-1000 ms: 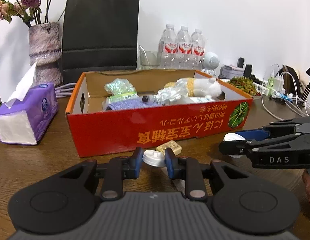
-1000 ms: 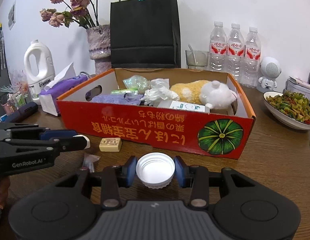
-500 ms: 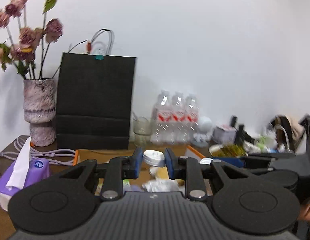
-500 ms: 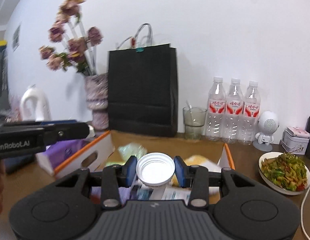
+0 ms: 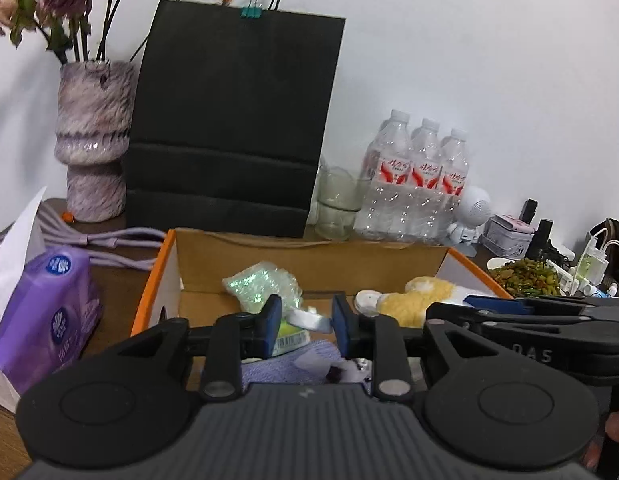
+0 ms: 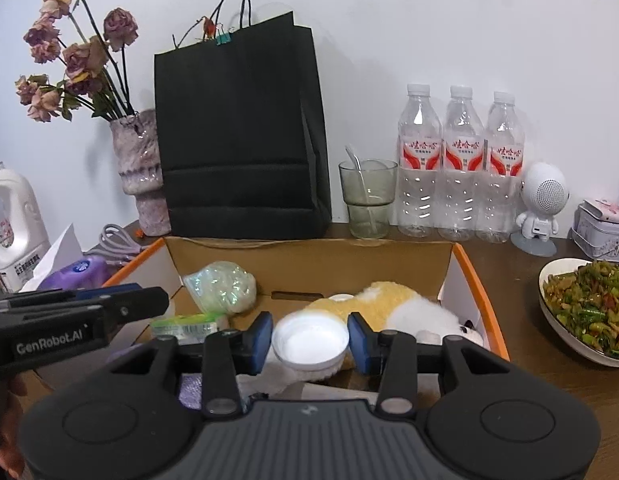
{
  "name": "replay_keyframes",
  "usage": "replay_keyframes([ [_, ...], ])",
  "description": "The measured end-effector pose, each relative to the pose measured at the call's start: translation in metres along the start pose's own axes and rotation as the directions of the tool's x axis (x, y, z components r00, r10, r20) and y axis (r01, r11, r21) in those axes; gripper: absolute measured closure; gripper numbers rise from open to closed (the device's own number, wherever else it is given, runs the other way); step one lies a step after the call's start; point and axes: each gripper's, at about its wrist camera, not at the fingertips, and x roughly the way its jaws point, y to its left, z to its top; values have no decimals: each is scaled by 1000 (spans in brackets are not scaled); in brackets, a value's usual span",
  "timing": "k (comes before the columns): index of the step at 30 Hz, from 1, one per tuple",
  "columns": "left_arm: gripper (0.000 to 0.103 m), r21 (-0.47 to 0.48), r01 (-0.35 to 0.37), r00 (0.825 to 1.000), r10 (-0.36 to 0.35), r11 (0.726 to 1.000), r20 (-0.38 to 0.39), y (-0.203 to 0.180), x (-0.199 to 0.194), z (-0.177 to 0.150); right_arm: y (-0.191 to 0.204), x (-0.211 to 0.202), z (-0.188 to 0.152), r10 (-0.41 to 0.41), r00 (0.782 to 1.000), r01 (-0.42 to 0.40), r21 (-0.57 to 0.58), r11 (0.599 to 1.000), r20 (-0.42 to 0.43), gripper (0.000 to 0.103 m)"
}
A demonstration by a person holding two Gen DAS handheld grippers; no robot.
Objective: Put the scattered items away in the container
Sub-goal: 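Carry both white caps into the box and open both grippers, then move both grippers out of the box to the yellow block and clear packet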
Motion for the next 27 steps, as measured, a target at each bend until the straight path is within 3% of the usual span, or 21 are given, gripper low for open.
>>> replay_keyframes([
  [1, 32, -12, -9, 1000, 9, 1000, -11, 2, 1, 0, 0, 0, 0, -2, 1000, 2, 1, 1000, -5, 29],
  [2, 26, -23, -31, 999, 31, 999, -15, 3, 1, 1, 0, -2, 1, -5, 1000, 5, 1, 1000, -1, 10],
  [4, 6, -28, -92, 996, 91, 995, -10, 3, -2, 2, 1, -8, 3, -21, 1000, 22, -6, 1000, 10, 3],
  [6, 0, -27, -106, 994, 106, 994, 1, 4, -6, 3, -1, -12, 6, -15, 1000, 16, -4, 1000, 10, 0],
  [19, 0, -8, -128, 992, 128, 992, -9, 0, -9, 5, -1, -16, 8, -46, 999, 46, -18, 999, -12, 0],
  [27, 0, 1, -102, 995, 102, 995, 20, 5, -53, -3, 0, -53, -5, -21, 1000, 21, 8, 1000, 10, 0],
])
